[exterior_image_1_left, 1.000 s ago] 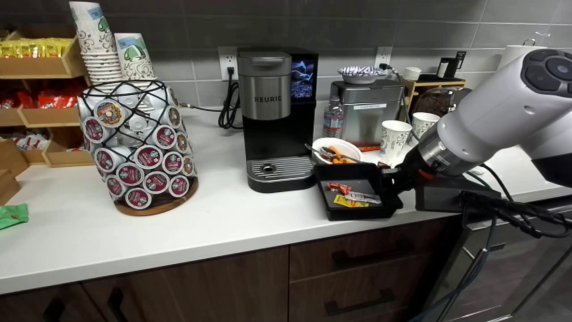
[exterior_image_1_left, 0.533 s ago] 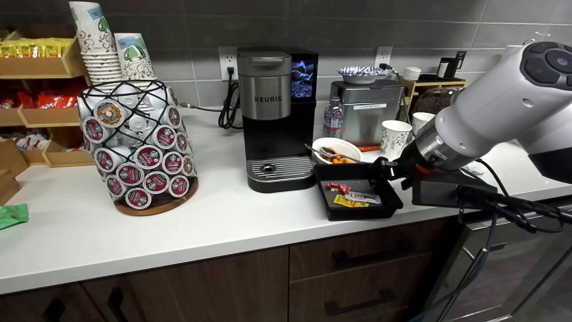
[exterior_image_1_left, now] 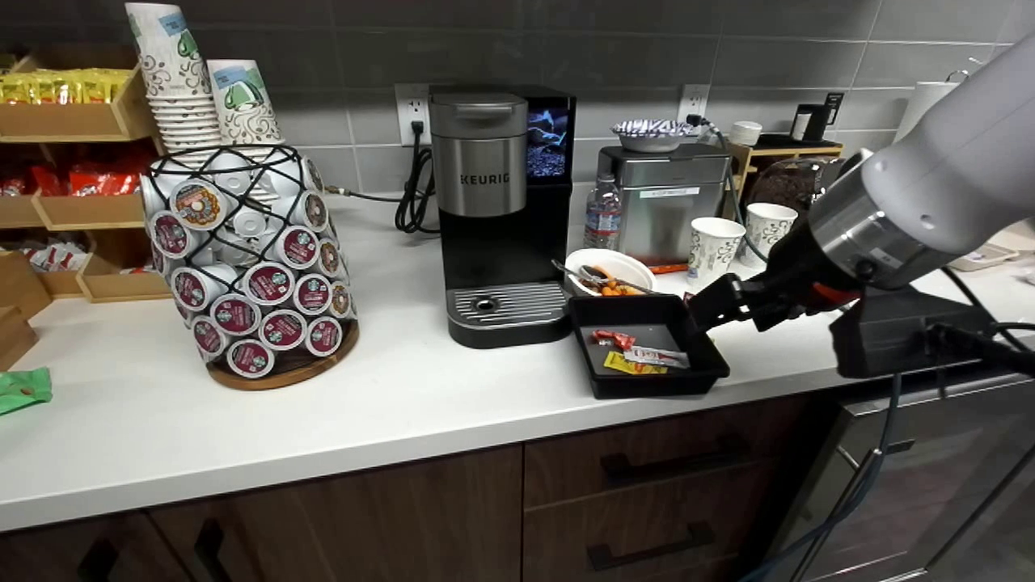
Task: Pick up the black bowl from the top of the coffee maker and put it on the counter
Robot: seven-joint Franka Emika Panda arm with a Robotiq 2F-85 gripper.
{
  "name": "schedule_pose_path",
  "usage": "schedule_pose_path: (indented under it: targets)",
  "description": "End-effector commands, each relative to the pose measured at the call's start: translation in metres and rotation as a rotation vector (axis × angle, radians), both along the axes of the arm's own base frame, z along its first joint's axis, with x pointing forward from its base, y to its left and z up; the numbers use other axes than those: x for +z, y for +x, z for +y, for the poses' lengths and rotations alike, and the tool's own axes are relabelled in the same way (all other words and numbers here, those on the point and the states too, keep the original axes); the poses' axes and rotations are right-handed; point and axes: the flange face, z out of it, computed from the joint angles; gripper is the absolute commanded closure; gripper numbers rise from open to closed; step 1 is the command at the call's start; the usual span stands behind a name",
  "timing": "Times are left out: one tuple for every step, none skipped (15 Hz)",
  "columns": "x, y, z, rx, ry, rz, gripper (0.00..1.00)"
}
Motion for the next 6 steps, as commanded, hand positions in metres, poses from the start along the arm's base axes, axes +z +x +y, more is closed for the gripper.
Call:
schedule_pose_path:
  targets:
    - [0.034,-0.057,-0.013,0.025,-0.066,-0.039,0.0]
    - [0.044,-0.067,-0.016,0.016,-0.073,-0.062,0.0]
    - [0.056,-0.076,-0.018,-0.018,-0.064,-0.101,0.0]
    - [0.069,-0.085,-0.019,-0.035,-0.057,-0.143,0.0]
    - [0.05,-0.056,-0.01,0.015,-0.05,-0.089,0.0]
    - [0.059,-0.061,-0.012,0.013,-0.053,-0.112,0.0]
